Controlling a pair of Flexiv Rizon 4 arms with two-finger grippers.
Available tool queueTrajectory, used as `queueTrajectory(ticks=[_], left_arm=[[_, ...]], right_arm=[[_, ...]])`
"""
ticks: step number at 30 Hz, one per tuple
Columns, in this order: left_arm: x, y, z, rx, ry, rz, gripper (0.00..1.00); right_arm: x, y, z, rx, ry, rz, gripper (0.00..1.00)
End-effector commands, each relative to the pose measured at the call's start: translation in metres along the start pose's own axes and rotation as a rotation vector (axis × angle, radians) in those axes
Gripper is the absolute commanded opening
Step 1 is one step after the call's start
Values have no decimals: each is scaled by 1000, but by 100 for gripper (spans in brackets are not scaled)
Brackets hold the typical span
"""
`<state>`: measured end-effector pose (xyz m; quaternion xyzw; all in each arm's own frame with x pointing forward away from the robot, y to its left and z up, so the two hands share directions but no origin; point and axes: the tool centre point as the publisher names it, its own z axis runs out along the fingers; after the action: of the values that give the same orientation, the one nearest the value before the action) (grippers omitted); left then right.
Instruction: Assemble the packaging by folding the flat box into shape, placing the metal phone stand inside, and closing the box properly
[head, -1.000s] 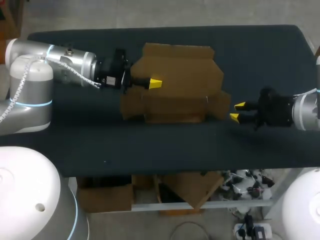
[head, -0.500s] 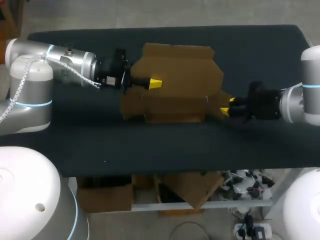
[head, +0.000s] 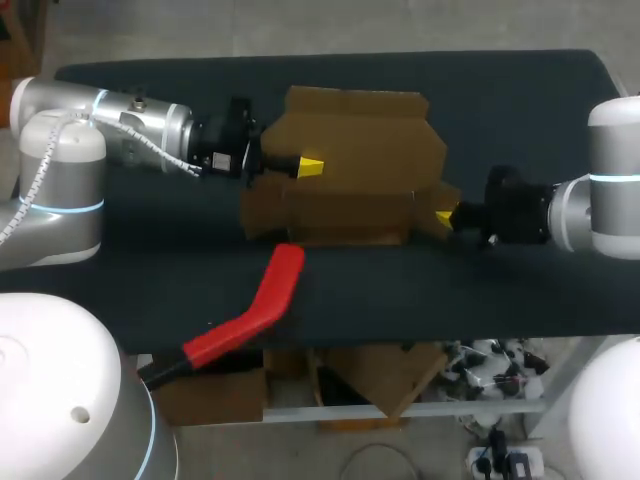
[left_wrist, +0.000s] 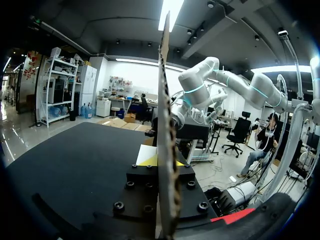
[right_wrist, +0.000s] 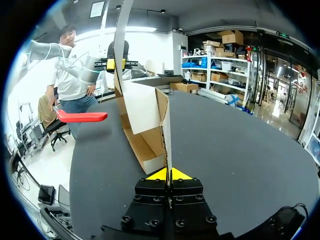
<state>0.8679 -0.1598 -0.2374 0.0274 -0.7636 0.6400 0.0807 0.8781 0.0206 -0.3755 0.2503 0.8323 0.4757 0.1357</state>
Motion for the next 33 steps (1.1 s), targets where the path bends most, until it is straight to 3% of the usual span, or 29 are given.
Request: queueTrajectory(ticks=[1, 17, 20, 27, 33], left_arm=[[0, 3, 1, -1, 1, 0, 0], [0, 3, 1, -1, 1, 0, 0], [0, 3, 1, -1, 1, 0, 0], [0, 3, 1, -1, 1, 0, 0], [0, 3, 1, -1, 1, 0, 0]], right_arm=[[6, 2, 5, -3, -14, 7, 0], [13, 3, 9, -22, -55, 47, 0], [15, 3, 10, -27, -61, 53, 7], [19, 5, 13, -32, -70, 62, 0], [22, 8, 17, -33, -75, 67, 1]])
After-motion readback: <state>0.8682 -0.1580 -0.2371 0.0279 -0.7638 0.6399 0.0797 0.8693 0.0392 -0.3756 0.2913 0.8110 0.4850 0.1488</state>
